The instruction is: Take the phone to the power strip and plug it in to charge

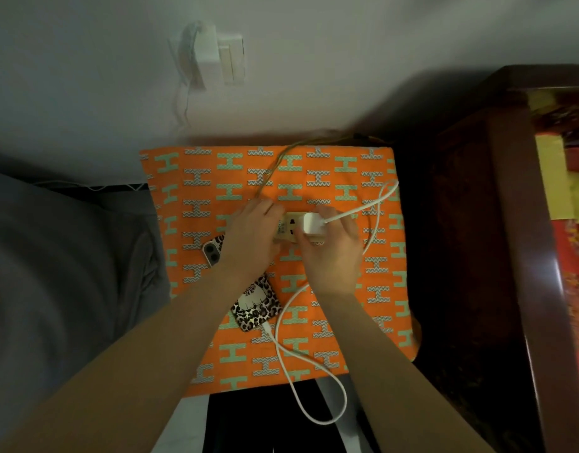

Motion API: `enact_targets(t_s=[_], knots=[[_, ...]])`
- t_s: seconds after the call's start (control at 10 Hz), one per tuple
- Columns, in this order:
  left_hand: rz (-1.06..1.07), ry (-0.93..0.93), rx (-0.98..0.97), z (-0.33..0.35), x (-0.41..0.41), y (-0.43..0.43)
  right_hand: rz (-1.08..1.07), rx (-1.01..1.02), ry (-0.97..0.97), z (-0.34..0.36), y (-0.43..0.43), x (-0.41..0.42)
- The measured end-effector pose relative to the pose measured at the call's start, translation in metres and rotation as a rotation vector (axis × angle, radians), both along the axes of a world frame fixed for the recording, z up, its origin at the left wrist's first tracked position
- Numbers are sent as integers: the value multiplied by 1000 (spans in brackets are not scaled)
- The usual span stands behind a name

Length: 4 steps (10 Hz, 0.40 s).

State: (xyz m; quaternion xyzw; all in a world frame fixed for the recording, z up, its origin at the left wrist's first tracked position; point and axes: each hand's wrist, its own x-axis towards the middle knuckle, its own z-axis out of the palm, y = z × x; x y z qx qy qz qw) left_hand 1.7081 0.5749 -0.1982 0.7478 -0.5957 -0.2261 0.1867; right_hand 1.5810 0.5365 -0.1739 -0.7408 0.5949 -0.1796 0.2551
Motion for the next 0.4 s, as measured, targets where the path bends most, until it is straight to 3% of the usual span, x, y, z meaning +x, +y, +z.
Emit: enact_targets(t_s=[0.2, 0.4], knots=[[3, -6, 95, 9, -4, -1, -34, 4, -40, -1, 5, 1], [-53, -12, 168, 28, 3, -2, 4, 184, -75, 14, -1, -18]])
